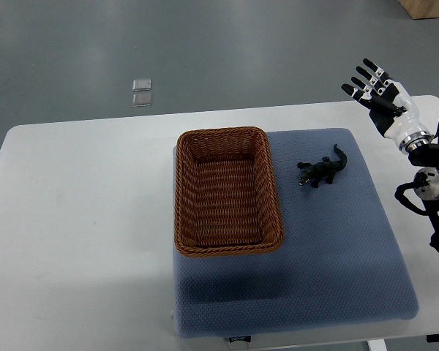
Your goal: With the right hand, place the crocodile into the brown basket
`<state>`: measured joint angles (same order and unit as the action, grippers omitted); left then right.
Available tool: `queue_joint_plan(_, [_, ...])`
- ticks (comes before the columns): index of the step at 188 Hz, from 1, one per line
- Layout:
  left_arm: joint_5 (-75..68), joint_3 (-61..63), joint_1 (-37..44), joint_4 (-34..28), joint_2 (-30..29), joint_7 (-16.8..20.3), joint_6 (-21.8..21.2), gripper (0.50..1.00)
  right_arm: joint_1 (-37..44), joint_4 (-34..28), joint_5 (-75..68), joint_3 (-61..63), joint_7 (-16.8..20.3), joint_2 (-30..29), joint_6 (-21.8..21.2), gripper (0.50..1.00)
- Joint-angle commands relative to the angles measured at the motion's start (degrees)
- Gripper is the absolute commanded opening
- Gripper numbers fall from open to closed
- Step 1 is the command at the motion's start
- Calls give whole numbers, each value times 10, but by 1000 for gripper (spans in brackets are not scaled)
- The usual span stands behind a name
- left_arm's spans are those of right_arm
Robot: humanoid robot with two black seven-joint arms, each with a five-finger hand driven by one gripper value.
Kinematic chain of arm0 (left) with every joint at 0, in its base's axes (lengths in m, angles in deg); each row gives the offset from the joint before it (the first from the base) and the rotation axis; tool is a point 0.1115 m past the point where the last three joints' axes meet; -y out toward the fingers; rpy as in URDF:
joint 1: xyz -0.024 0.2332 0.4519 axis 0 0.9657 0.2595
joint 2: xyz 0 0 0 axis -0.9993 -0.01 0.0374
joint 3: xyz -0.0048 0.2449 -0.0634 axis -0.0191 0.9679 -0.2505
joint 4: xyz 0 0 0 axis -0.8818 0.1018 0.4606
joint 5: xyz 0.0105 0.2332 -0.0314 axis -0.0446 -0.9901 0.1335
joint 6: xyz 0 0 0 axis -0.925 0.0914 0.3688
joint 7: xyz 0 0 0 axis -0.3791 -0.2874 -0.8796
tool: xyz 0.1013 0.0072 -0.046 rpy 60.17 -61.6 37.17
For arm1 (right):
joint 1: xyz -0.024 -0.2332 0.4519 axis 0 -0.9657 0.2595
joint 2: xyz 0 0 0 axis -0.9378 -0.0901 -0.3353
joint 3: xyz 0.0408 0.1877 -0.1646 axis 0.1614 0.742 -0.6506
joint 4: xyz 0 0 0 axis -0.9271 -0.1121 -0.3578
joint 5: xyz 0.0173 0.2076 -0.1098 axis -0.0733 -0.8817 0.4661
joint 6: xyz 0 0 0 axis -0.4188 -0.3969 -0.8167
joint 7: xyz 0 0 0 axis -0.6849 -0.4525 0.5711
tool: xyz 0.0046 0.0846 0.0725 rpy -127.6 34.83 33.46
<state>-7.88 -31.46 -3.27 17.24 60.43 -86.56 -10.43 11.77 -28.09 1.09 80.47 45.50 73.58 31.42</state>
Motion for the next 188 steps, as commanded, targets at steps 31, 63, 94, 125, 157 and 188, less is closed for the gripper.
queue_joint_plan(31, [0, 0, 0, 0, 0, 0, 0, 1000, 3, -2, 8, -6, 1, 7, -2, 930])
queue_joint_plan(63, [0, 0, 0, 0, 0, 0, -1, 1000, 3, -17, 11, -38, 0, 18, -1, 930])
queue_joint_plan(94, [0, 0, 0, 0, 0, 0, 0, 1000, 9, -40, 48, -83, -1, 42, -2, 930])
queue_joint_plan(125, [0, 0, 0, 0, 0, -1, 0, 1000, 17, -57, 146, -107, -1, 67, -24, 930])
queue_joint_plan(157, [0, 0, 0, 0, 0, -1, 0, 1000, 40, -63, 249, -172, -3, 110, -40, 930])
queue_joint_plan(188, [0, 0, 0, 0, 0, 0, 0, 1000, 67, -73, 299, -257, -4, 150, -40, 930])
